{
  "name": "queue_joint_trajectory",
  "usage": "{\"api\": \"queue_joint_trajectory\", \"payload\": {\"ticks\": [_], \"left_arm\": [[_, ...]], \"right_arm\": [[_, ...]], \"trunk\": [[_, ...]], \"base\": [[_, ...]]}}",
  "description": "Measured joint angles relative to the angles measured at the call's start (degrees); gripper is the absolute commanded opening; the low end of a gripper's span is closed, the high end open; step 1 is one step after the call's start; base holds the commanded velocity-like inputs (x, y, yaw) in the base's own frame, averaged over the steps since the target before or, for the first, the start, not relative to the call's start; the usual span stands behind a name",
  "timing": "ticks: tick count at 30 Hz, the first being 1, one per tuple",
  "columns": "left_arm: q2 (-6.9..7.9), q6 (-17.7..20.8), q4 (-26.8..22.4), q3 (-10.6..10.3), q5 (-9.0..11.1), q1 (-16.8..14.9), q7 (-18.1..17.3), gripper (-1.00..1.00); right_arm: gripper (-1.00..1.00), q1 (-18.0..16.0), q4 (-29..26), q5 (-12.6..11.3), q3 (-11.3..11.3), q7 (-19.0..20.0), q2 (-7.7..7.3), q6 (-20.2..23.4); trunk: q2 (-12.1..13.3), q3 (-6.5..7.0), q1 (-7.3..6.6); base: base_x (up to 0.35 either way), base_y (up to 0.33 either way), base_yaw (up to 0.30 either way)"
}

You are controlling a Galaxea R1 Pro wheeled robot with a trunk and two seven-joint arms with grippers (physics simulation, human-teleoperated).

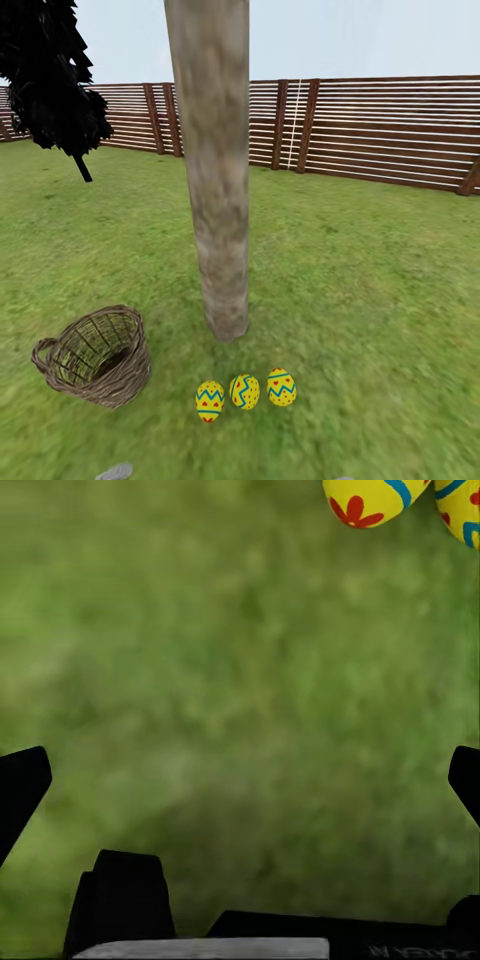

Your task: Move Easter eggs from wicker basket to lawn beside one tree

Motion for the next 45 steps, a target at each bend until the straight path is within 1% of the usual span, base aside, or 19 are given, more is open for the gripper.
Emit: {"api": "queue_joint_trajectory", "payload": {"ticks": [7,11,19,28,33,37,40,45], "left_arm": [[-0.26,0.15,0.92,-0.01,0.05,-0.01,0.01,1.0],[-0.97,0.17,2.32,0.0,0.06,-0.01,0.02,1.0],[-0.99,0.17,3.77,0.03,0.07,-0.01,0.03,1.0],[-1.03,0.17,4.01,0.03,0.16,0.03,0.07,1.0],[-1.74,0.11,5.33,0.02,0.11,0.08,0.06,1.0],[-1.88,0.09,5.78,0.04,0.13,0.08,0.13,1.0],[-1.83,0.04,7.04,-0.01,0.07,0.27,0.27,1.0],[-1.72,-0.05,7.49,0.08,0.14,0.3,0.29,1.0]], "right_arm": [[1.0,0.25,0.18,-0.1,-0.04,0.22,0.22,0.42],[1.0,0.31,0.21,-0.1,-0.06,0.21,0.23,0.47],[1.0,0.32,0.22,-0.15,-0.07,0.22,0.22,0.46],[1.0,0.36,0.23,-0.1,-0.07,0.23,0.24,0.32],[1.0,0.94,0.3,-0.05,-0.07,0.23,0.32,0.31],[1.0,1.18,0.29,0.08,-0.06,0.31,0.33,0.29],[1.0,1.2,0.25,0.27,-0.06,0.32,0.22,0.26],[1.0,1.22,0.25,0.39,-0.06,0.26,0.16,0.11]], "trunk": [[2.81,0.92,-1.54],[4.41,1.31,-2.42],[7.62,2.06,-4.17],[11.23,2.89,-6.15],[13.24,3.36,-7.25],[14.84,3.95,-8.13],[14.86,3.95,-8.14],[14.86,3.94,-8.14]], "base": [[0.0,0.0,0.07],[0.0,0.0,0.102],[0.0,0.0,0.105],[0.0,0.0,0.105],[0.0,0.0,0.101],[0.0,0.0,0.018],[0.0,0.0,0.003],[0.0,0.0,0.0]]}}
